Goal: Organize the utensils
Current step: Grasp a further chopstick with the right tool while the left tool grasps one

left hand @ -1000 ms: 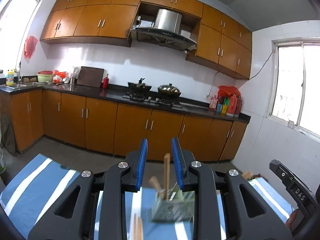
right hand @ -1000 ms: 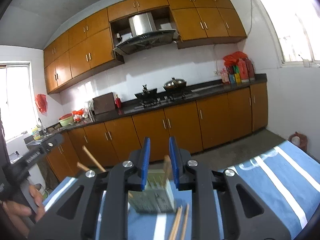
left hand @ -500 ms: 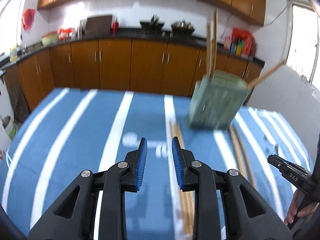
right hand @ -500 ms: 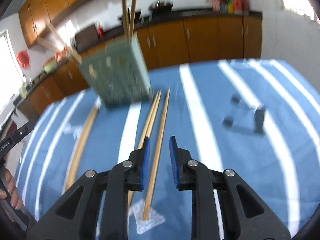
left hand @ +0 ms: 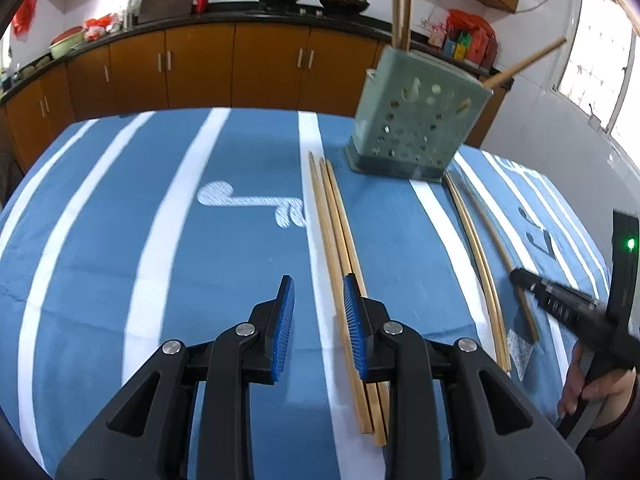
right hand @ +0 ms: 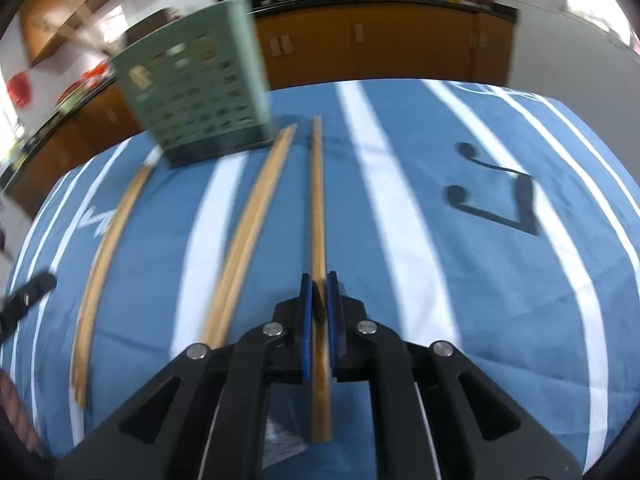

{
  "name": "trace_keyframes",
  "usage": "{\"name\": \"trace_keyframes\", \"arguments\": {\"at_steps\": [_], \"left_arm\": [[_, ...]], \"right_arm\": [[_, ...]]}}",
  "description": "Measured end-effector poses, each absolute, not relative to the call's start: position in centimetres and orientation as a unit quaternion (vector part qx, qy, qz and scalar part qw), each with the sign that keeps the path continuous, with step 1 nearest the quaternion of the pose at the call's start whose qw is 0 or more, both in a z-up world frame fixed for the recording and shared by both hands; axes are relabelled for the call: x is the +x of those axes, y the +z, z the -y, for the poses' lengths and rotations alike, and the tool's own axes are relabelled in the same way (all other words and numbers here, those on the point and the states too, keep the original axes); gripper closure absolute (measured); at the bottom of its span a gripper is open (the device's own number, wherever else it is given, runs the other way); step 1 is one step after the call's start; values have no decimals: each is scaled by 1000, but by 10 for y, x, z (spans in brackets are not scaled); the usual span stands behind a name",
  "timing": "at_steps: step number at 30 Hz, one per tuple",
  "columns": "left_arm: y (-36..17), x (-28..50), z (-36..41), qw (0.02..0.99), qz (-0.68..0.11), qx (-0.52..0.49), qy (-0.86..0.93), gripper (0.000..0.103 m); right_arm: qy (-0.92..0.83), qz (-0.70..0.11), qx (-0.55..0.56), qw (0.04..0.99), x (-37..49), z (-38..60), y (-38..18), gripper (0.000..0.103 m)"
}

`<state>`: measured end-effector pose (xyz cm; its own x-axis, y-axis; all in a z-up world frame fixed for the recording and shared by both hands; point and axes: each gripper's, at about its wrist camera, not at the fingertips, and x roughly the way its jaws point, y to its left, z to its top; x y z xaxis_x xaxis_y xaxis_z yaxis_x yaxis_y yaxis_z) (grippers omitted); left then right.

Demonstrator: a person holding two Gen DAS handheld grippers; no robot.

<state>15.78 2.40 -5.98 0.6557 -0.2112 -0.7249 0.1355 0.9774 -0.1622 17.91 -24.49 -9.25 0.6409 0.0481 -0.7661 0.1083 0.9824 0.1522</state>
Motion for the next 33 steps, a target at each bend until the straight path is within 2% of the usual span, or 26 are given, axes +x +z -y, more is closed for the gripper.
{"name": "trace_keyframes", "arguments": {"at_steps": [13, 15, 23, 24, 26, 33], "left_arm": [[-82, 166, -4, 894, -442, 1, -77, 79], [-83, 168, -5, 895, -441, 14, -61, 85], [-85, 168, 3, 899, -433, 36, -59, 85], [-85, 168, 4, 900, -432, 37, -57, 90], [-84, 172, -2, 899, -434, 26, -53, 95], [-81, 190, -47, 897, -440, -35, -8, 95]], "right_arm": [[-25, -424, 95, 901, 182, 256, -92, 95], [-25, -423, 90, 901, 180, 255, -92, 95], [-17, -425, 76, 902, 178, 248, -92, 91], [-16, -425, 71, 902, 179, 247, -92, 91], [-15, -424, 63, 903, 181, 247, -92, 94], [-35, -422, 66, 903, 196, 262, -92, 95]]}}
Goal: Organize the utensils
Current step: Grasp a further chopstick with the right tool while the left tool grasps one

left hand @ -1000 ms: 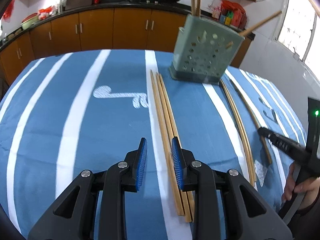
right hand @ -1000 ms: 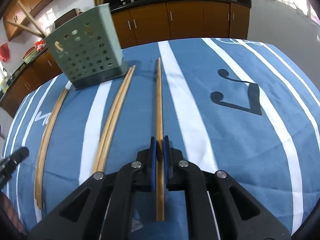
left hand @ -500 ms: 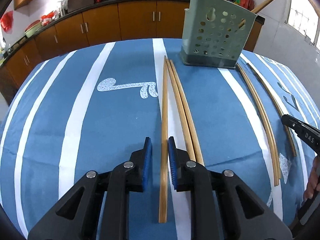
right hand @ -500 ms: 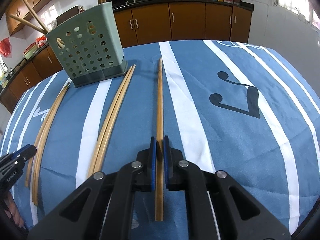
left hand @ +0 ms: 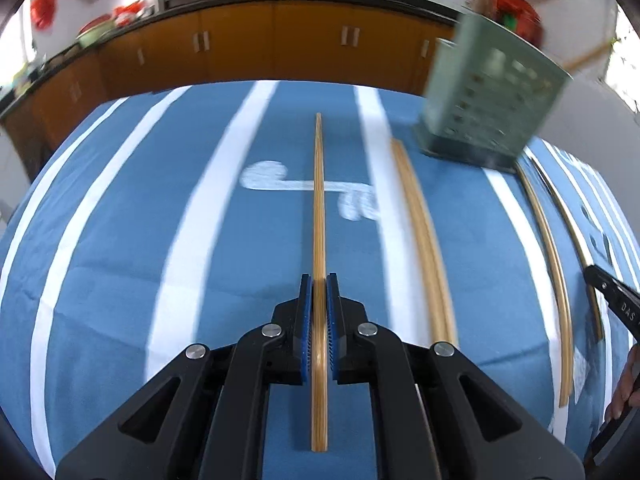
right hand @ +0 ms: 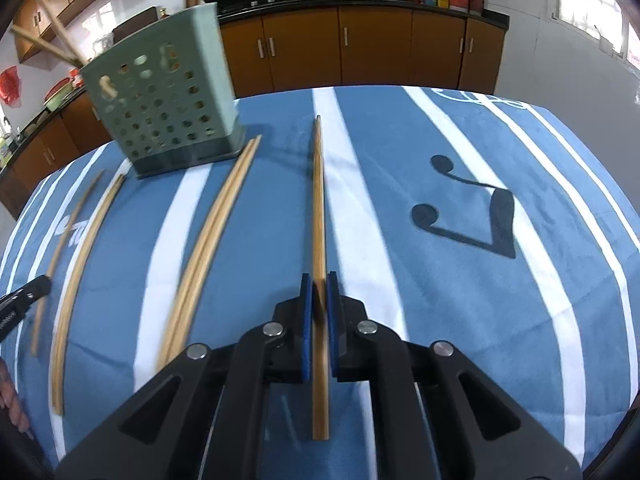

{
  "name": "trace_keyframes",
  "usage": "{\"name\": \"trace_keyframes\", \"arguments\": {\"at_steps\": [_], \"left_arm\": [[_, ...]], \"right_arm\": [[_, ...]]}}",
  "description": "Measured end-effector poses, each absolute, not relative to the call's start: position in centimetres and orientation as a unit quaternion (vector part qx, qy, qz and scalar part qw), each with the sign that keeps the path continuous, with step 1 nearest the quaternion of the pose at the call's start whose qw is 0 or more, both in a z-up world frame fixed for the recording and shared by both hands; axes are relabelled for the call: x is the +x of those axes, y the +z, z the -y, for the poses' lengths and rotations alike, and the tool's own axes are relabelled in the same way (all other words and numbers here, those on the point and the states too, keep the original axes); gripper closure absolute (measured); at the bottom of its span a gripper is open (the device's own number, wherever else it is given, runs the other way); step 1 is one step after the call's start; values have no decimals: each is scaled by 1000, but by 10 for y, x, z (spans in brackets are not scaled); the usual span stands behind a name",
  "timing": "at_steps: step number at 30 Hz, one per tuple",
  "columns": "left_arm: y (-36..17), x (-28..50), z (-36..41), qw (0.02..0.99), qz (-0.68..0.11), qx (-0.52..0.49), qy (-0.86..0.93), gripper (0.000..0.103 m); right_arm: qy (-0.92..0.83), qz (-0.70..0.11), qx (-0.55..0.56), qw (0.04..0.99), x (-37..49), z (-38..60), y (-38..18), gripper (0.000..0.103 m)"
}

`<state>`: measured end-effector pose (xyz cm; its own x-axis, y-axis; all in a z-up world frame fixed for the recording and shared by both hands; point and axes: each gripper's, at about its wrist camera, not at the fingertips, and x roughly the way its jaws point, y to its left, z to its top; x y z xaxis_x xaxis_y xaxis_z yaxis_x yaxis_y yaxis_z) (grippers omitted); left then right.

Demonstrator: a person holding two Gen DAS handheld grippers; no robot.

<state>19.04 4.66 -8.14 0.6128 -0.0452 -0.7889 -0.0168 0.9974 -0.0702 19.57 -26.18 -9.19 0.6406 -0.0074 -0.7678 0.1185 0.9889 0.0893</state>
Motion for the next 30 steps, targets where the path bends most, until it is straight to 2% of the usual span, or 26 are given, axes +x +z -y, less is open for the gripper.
{"name": "trace_keyframes", "arguments": {"at_steps": [30], "left_arm": [[-83, 186, -49, 904, -425, -33, -23, 94]], "right_arm": [[-44, -417, 57, 906, 199, 265, -94, 94]]}}
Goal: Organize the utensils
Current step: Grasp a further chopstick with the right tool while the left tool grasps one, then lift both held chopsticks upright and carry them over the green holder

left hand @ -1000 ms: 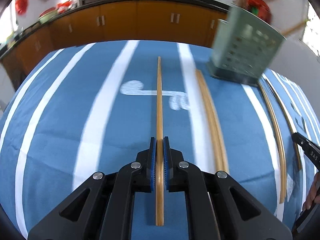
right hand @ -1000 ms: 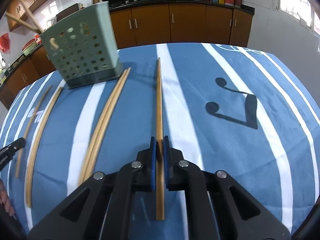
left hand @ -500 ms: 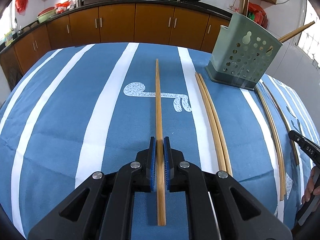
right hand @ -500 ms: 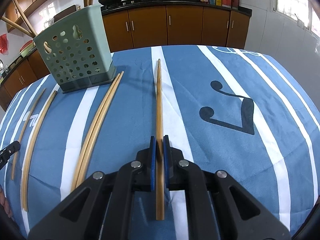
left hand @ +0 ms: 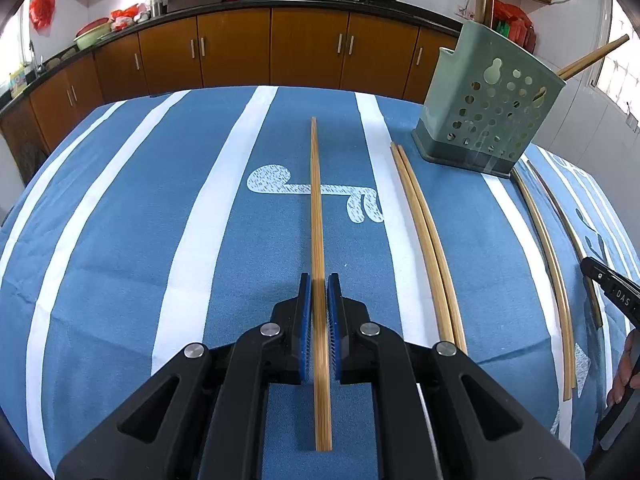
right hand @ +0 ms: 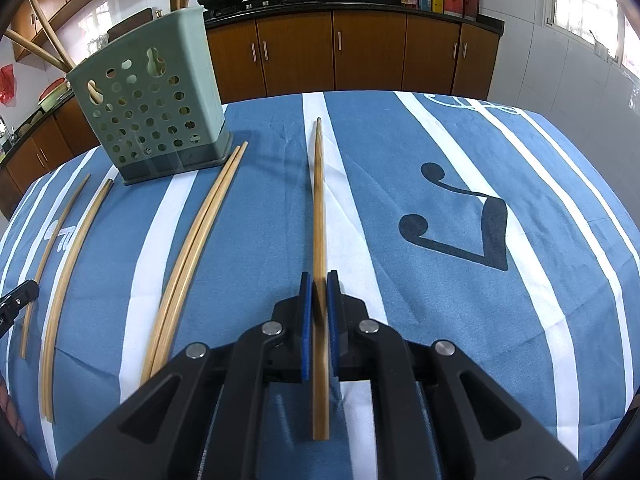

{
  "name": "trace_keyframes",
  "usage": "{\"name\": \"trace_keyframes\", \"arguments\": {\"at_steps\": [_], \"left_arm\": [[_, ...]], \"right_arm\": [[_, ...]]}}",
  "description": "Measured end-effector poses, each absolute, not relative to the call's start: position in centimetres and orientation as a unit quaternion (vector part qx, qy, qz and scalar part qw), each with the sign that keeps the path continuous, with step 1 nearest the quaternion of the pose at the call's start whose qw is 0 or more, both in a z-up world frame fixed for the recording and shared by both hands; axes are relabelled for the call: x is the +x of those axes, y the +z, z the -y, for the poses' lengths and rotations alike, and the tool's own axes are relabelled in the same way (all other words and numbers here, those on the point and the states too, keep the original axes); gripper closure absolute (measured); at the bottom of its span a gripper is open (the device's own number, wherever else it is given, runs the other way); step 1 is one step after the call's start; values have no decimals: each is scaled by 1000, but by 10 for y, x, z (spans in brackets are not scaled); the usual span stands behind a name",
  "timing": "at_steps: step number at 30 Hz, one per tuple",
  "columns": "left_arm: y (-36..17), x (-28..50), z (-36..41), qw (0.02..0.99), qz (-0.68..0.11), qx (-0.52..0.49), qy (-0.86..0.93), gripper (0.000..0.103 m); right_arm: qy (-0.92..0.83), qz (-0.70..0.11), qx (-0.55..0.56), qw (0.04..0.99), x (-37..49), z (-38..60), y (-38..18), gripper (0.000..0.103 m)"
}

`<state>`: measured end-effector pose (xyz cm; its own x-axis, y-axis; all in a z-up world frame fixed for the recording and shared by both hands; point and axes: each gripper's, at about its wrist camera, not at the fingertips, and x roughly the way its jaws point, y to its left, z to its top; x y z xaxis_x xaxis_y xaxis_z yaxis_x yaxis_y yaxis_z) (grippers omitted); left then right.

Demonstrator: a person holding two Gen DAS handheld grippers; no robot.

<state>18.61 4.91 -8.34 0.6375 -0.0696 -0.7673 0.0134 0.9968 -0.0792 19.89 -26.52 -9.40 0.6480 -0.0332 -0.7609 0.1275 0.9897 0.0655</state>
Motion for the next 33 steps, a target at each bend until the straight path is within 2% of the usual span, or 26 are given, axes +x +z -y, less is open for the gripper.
{"name": "trace_keyframes", "arguments": {"at_steps": [15, 33], "left_arm": [[-83, 186, -50, 904, -425, -35, -23, 94], [-82, 172, -38, 902, -431, 9, -17, 95]], "right_arm": [[-44, -417, 57, 906, 199, 265, -94, 94], [-39, -416, 65, 906, 183, 265, -94, 95]]}}
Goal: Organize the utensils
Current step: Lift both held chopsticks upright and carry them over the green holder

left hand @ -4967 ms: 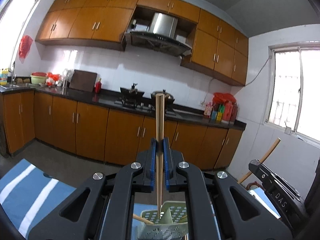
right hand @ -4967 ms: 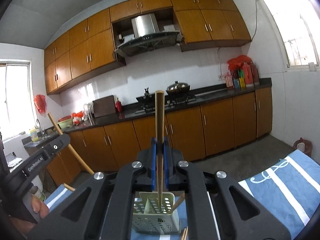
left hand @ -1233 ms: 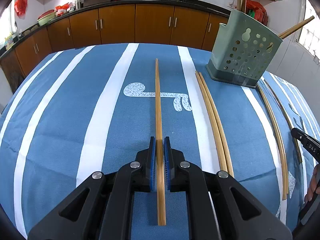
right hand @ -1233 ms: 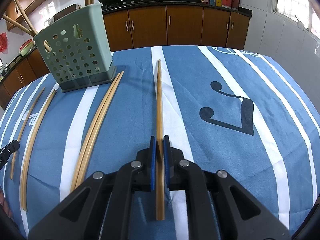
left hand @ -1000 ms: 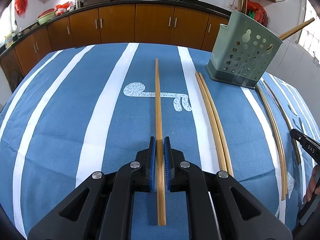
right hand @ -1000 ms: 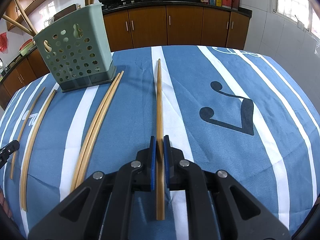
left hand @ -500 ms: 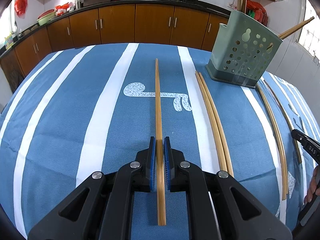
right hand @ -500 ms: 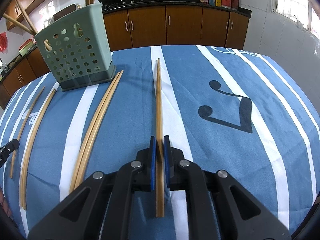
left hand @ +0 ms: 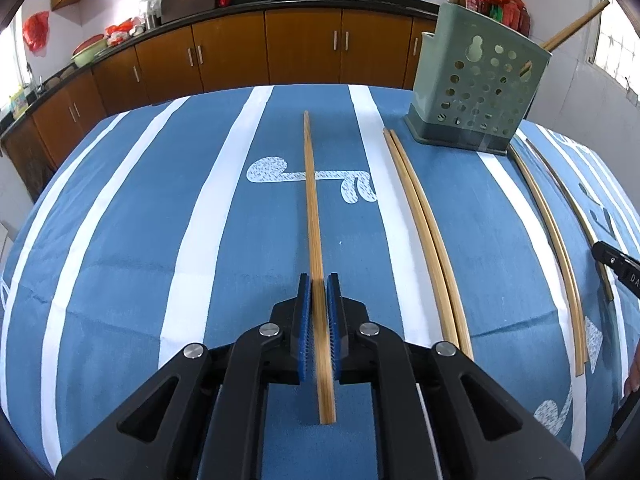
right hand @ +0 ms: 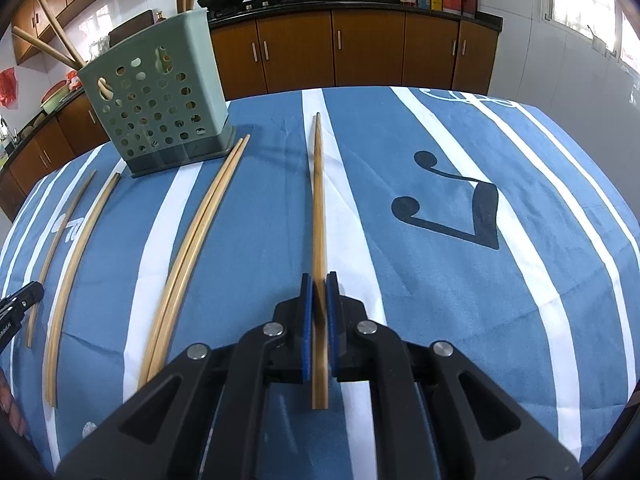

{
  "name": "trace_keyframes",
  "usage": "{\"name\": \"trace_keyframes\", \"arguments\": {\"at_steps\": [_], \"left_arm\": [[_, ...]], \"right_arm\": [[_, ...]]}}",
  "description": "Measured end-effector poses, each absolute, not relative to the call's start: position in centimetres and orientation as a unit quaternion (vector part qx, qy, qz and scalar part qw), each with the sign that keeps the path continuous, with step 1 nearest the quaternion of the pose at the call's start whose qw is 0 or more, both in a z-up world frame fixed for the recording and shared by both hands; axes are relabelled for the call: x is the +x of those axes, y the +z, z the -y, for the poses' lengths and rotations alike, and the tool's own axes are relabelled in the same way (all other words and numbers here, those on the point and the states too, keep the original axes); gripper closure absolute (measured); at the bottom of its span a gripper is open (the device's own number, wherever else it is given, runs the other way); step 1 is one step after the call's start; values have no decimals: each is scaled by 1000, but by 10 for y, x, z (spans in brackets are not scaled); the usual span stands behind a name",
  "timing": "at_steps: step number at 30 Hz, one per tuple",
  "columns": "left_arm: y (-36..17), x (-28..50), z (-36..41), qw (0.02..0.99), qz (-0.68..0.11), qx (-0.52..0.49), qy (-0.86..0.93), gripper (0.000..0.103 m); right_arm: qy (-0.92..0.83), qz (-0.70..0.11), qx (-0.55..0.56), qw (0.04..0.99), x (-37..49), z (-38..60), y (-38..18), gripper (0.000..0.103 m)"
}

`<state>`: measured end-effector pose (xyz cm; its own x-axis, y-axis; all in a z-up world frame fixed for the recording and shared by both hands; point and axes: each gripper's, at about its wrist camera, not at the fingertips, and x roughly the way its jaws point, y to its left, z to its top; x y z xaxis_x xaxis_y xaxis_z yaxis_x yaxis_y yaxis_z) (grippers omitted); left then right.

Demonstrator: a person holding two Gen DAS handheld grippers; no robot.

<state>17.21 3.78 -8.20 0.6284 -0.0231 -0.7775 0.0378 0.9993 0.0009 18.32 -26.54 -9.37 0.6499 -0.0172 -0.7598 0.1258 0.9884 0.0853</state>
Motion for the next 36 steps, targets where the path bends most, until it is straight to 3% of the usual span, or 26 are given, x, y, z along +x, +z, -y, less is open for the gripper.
{"name": "trace_keyframes", "arguments": {"at_steps": [24, 36], "left_arm": [[-35, 157, -54, 923, -377, -46, -57, 95], [21, 141, -63, 953, -288, -72, -64, 95]], "right_arm": [[-31, -339, 93, 936, 161, 281, -46, 95], [-24, -277, 101, 955, 151, 283, -6, 95]]}}
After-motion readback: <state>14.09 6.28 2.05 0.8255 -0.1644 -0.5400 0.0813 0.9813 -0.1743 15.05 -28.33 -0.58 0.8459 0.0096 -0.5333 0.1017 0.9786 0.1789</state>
